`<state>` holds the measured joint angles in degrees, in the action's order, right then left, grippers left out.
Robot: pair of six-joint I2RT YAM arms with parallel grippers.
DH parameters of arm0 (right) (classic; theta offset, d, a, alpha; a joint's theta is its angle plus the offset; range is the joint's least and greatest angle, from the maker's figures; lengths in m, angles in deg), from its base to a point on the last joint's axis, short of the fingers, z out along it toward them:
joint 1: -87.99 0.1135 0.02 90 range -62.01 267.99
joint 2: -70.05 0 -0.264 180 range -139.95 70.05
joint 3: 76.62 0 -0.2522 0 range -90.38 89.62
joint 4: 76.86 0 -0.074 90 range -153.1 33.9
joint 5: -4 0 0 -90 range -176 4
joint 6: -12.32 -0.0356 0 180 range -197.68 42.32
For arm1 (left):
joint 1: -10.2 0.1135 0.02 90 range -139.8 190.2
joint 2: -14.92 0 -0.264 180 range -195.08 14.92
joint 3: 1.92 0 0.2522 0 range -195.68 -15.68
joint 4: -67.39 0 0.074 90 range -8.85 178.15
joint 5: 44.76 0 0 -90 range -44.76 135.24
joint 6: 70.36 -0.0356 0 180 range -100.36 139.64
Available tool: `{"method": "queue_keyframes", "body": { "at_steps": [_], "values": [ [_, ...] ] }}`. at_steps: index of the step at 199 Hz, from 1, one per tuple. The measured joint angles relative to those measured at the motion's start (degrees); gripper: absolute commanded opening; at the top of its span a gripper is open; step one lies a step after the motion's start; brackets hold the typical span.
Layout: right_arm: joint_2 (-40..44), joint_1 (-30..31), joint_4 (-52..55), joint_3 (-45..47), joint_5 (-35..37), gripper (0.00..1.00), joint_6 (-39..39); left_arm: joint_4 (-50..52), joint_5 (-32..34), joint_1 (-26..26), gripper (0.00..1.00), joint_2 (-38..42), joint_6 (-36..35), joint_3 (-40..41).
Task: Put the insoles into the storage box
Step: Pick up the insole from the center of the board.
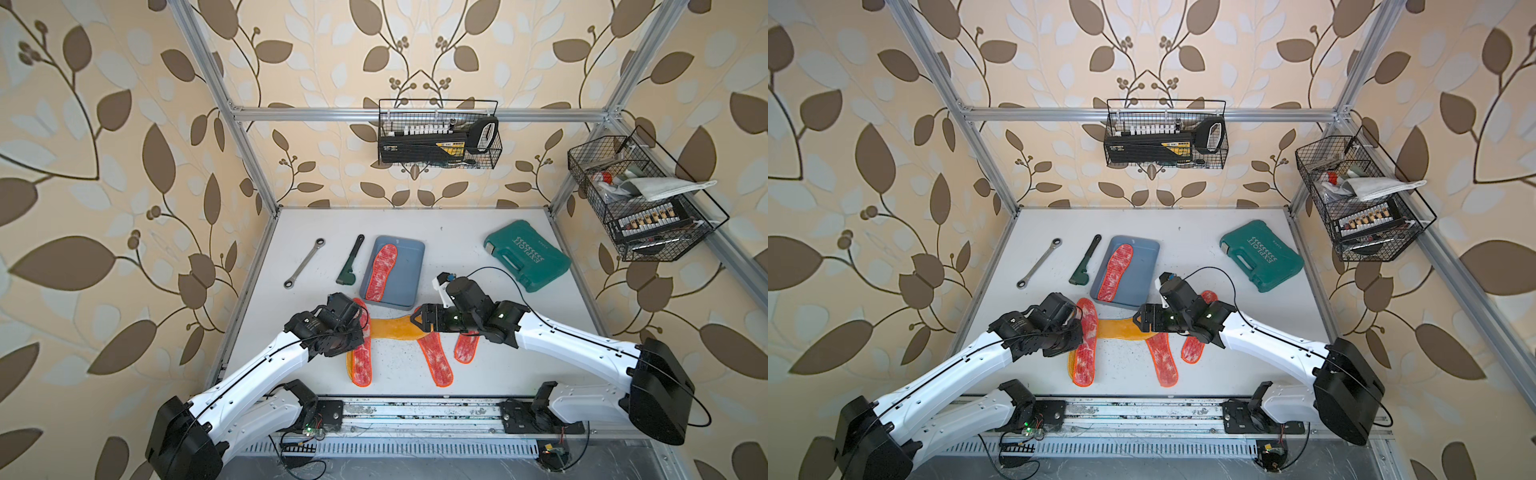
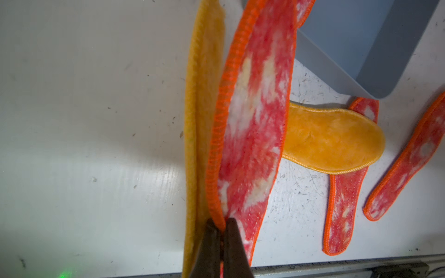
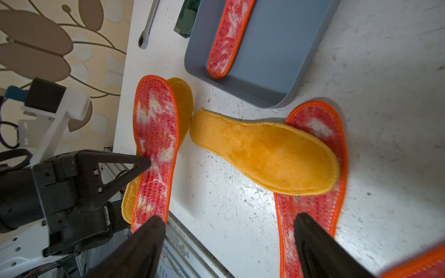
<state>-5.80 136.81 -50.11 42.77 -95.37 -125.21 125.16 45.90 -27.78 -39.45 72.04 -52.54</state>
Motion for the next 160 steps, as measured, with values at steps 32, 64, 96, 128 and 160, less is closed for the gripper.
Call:
{"method": "queue_keyframes", "body": {
  "at_steps": [32, 64, 96, 128, 160],
  "values": [
    [-4.8, 4.1, -5.2, 0.0, -1.6, 0.84, -2.9, -2.5, -2.2, 0.0, 0.04, 0.4, 0.0, 1.1],
    [-10.0, 6.6, -10.7, 0.0, -3.5, 0.81, -5.8, -4.4, -3.4, 0.0, 0.05, 1.7, 0.0, 1.4],
    [-14.8, 7.2, -16.2, 0.0, -5.5, 0.74, -8.7, -6.1, -5.3, 0.1, 0.05, 2.7, 0.1, 1.9],
    [-18.0, 7.2, -21.8, -0.5, -7.4, 0.61, -12.0, -6.6, -7.0, 0.3, 0.06, 4.0, 0.1, 2.5],
    [-20.4, 7.2, -27.3, -1.8, -9.1, 0.49, -14.4, -6.9, -8.5, 0.6, 0.07, 4.9, 0.1, 2.5]
  ]
}}
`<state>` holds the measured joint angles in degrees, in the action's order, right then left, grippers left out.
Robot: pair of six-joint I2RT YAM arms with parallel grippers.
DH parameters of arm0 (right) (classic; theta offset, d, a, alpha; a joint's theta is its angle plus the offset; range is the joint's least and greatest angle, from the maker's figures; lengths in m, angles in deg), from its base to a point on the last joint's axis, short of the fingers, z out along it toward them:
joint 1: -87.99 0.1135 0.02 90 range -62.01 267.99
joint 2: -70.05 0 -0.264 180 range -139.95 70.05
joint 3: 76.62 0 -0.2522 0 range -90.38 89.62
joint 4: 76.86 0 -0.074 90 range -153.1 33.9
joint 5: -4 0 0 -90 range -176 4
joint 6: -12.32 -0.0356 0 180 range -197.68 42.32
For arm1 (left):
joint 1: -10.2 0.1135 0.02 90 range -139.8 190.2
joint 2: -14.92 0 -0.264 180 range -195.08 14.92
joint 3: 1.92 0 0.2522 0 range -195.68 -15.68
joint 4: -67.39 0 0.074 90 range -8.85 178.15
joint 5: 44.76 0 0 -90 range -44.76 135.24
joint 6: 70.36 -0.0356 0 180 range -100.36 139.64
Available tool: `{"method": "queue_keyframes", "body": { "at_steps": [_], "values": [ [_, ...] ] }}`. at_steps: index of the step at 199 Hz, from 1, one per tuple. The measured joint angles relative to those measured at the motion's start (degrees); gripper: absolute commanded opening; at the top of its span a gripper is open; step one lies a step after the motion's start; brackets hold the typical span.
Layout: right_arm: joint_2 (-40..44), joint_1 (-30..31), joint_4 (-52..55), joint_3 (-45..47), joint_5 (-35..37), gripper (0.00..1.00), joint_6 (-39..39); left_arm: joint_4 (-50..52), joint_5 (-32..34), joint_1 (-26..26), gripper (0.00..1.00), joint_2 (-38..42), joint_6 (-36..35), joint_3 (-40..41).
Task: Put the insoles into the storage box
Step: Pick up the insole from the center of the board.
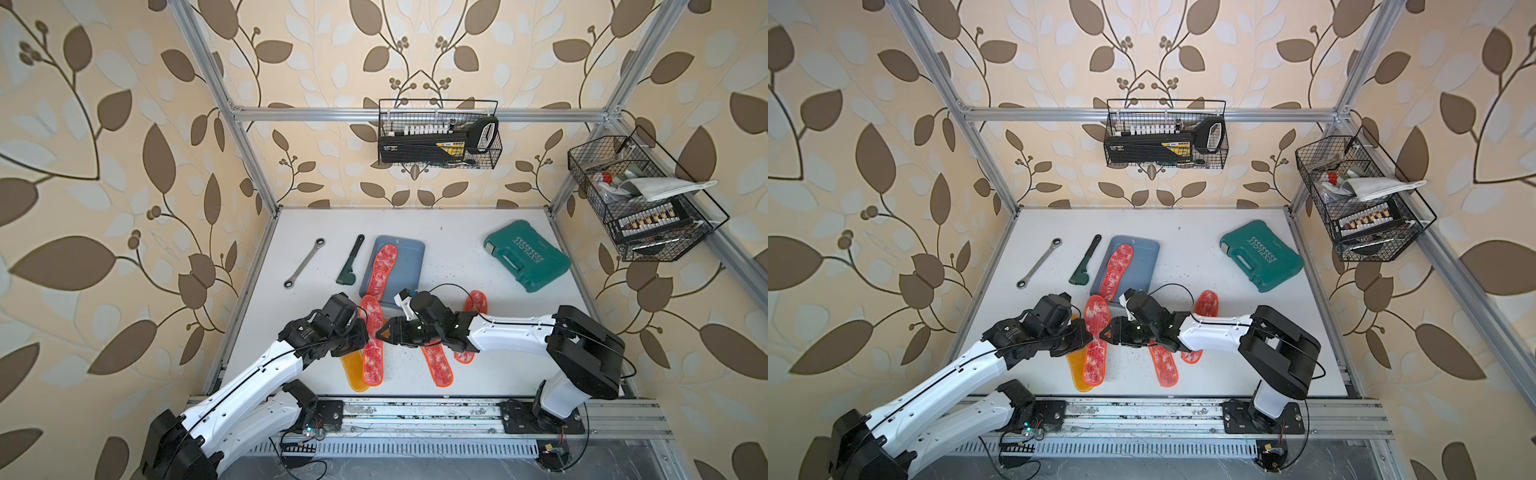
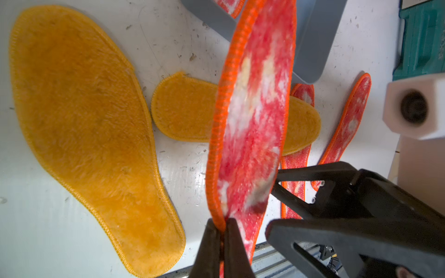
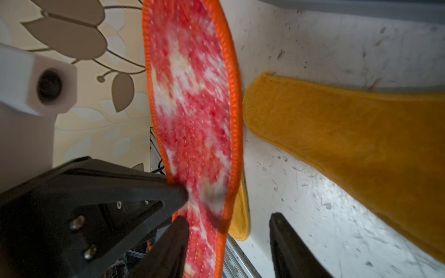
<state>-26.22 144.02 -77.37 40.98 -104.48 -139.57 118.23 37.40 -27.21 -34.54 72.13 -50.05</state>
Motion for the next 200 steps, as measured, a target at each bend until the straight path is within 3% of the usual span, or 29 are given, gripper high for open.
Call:
{"method": "queue_keyframes", "body": {
  "at_steps": [30, 103, 136, 177, 200],
  "values": [
    [-2.1, -0.2, -4.9, -0.1, -1.5, 0.39, -3.0, 0.0, -1.0, 0.5, 0.08, 1.7, 0.0, 0.0],
    [-2.0, -1.1, -9.6, 0.3, -3.0, 0.00, -6.4, -0.3, -1.7, 1.1, 0.20, 3.2, -0.2, 1.1],
    [-0.4, -1.5, -8.7, 0.5, -3.0, 0.00, -6.0, -0.1, -1.6, 1.4, 0.37, 3.2, -0.8, 1.1],
    [3.4, -3.5, -5.6, 0.6, -2.9, 0.00, -4.7, 0.5, -1.3, 1.8, 0.72, 3.2, -2.8, -0.4],
    [6.1, -6.1, -3.9, 0.6, -2.8, 0.00, -4.0, 0.3, -1.4, 2.7, 0.74, 2.9, -4.7, -2.9]
  ]
}}
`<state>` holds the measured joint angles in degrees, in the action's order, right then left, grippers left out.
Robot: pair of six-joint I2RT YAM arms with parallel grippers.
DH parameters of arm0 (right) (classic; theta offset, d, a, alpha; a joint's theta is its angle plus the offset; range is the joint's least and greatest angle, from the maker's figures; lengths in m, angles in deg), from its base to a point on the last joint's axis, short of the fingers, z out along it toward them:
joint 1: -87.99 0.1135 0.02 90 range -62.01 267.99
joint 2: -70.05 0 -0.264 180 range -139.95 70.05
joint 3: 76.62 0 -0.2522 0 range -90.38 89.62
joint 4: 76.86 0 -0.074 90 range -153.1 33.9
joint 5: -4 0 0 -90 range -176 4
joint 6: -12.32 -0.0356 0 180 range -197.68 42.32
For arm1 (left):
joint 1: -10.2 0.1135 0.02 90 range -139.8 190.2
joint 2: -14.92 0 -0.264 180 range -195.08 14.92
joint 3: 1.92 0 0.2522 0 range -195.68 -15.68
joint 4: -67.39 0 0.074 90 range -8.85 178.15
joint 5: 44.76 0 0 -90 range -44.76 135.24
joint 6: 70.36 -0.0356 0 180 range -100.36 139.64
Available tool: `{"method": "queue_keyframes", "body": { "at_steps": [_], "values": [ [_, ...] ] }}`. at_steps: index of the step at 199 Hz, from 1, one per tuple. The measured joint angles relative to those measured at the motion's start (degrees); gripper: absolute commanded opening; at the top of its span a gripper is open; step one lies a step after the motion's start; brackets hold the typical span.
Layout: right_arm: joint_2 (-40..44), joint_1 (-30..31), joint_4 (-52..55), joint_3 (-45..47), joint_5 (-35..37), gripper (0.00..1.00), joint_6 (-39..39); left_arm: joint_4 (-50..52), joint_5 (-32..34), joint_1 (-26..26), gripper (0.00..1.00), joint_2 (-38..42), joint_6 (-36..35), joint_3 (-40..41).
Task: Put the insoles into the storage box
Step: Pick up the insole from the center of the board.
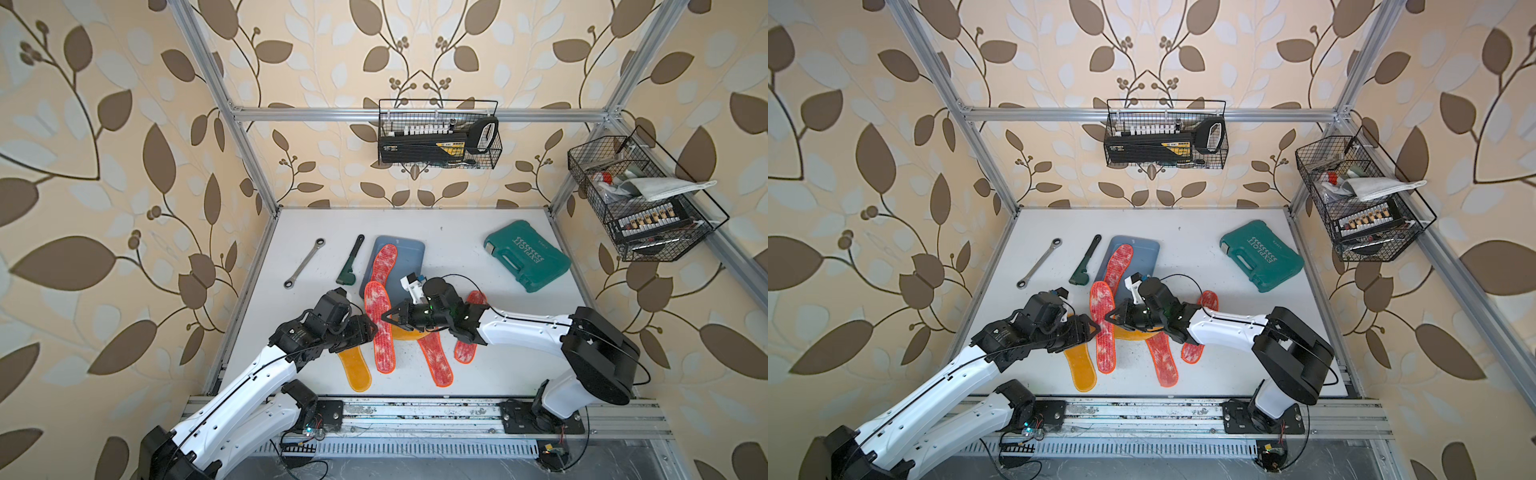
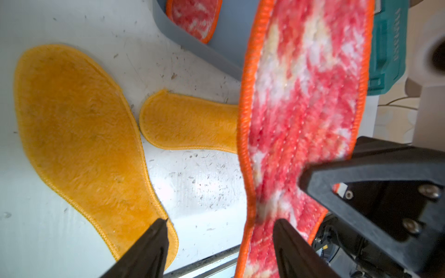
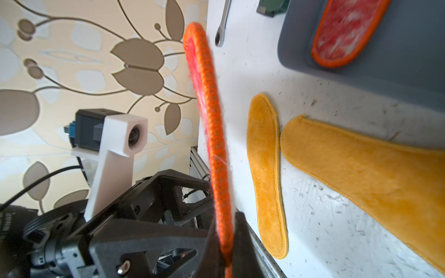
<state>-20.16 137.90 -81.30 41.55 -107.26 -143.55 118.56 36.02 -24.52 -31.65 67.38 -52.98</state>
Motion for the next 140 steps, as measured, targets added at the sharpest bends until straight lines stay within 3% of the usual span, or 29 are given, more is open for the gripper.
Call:
{"method": "queue_keyframes", "body": {
  "at_steps": [25, 80, 109, 140],
  "values": [
    [2.2, -2.7, 0.9, 0.0, 0.0, 0.00, 0.1, -2.6, -2.1, 1.7, 0.75, -1.6, -1.9, -2.5],
    [5.1, -5.5, -1.3, 0.3, -1.9, 0.00, -1.3, -14.7, -13.4, 6.9, 0.69, -7.0, -2.3, -4.5],
    [6.4, -5.9, -3.2, 0.8, -3.5, 0.00, -2.1, -19.7, -18.9, 9.9, 0.58, -8.5, -1.5, -4.5],
    [7.4, -6.1, -6.3, 1.8, -4.7, 0.00, -3.6, -25.6, -23.6, 10.9, 0.40, -9.2, 0.3, -4.5]
  ]
}}
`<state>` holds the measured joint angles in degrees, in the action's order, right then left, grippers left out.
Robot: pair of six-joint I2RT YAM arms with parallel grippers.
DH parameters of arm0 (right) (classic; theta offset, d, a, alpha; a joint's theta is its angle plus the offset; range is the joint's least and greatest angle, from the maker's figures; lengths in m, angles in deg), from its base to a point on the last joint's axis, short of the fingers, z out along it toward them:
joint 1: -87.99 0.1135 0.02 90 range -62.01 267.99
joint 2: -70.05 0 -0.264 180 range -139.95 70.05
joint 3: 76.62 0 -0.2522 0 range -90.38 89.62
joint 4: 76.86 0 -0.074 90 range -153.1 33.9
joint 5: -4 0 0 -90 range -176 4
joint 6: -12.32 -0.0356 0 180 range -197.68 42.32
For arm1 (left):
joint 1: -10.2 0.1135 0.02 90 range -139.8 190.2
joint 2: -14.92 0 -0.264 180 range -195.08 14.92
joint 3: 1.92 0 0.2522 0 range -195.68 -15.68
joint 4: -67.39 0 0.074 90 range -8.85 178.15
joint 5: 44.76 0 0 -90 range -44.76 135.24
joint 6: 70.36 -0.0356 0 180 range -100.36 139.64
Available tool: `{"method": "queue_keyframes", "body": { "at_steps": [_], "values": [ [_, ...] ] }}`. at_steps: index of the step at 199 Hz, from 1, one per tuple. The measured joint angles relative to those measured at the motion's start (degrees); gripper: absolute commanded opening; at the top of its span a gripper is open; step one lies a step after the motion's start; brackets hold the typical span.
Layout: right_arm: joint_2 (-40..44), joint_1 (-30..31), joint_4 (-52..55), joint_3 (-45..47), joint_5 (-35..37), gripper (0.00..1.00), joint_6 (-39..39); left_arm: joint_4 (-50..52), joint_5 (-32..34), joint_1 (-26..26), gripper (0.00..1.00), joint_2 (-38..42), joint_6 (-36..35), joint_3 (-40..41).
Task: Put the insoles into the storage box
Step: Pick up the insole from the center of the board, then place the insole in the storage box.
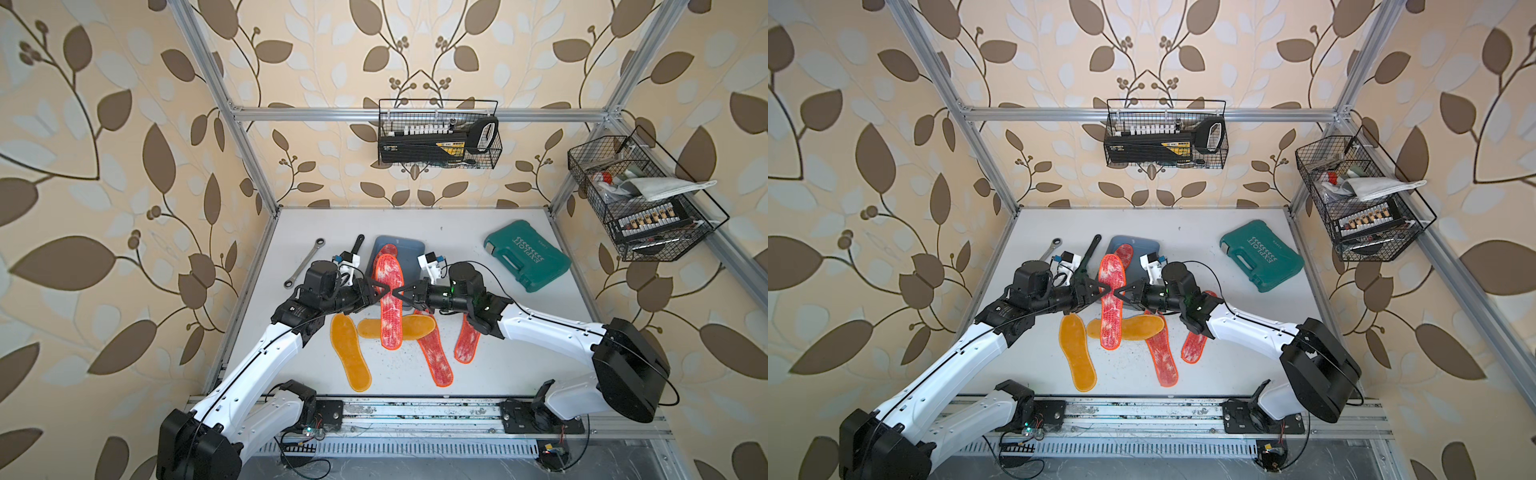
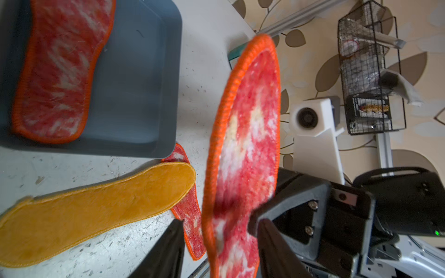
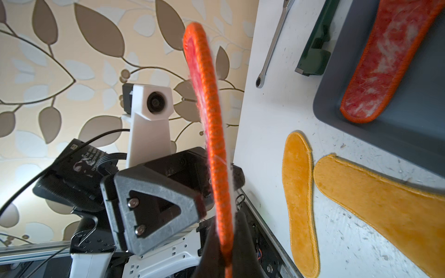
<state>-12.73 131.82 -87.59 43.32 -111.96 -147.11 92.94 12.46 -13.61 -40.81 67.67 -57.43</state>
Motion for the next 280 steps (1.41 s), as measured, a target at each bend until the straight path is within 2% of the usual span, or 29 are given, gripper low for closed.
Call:
{"method": "queue_keyframes", "body": {
  "at_steps": [34, 58, 70, 89, 112, 151, 186, 223, 249, 280],
  "values": [
    [0.0, -0.8, -2.7, 1.9, -0.5, 0.00, -1.6, -2.3, -2.6, 0.2, 0.14, 0.0, 0.9, 0.0],
    [0.1, -1.3, -3.8, 2.4, -0.9, 0.00, -2.4, -2.7, -3.5, 0.3, 0.00, -0.1, 0.3, 0.0],
    [0.3, -1.6, -4.0, 2.6, -1.1, 0.01, -2.6, -2.7, -3.6, 0.3, 0.00, -0.1, 0.2, 0.0],
    [0.7, -1.6, -3.7, 2.6, -1.3, 0.20, -2.7, -2.5, -3.7, 0.3, 0.00, -0.3, -0.3, 0.0],
    [1.9, -2.1, -0.9, 2.6, -0.8, 0.36, -1.2, 0.3, -4.0, 0.3, 0.00, -2.5, -2.9, -2.1],
    [7.6, -7.4, 9.2, 2.6, 0.7, 0.48, 4.1, 5.2, -4.8, 1.9, 0.00, -12.1, -11.1, -11.1],
    [12.8, -14.2, 20.1, 2.6, 1.9, 0.55, 11.0, 7.1, -6.0, 4.3, 0.00, -25.7, -17.9, -19.9],
    [16.8, -21.9, 28.1, 2.6, 1.9, 0.61, 15.7, 7.7, -8.1, 7.3, 0.00, -40.5, -20.8, -27.2],
    [18.7, -23.8, 31.1, 2.6, 1.7, 0.63, 17.6, 8.3, -9.2, 8.1, 0.00, -49.1, -21.9, -33.6],
    [19.4, -25.3, 33.3, 2.6, 1.3, 0.66, 19.4, 8.3, -9.6, 8.1, 0.00, -55.3, -22.3, -37.6]
  ]
}}
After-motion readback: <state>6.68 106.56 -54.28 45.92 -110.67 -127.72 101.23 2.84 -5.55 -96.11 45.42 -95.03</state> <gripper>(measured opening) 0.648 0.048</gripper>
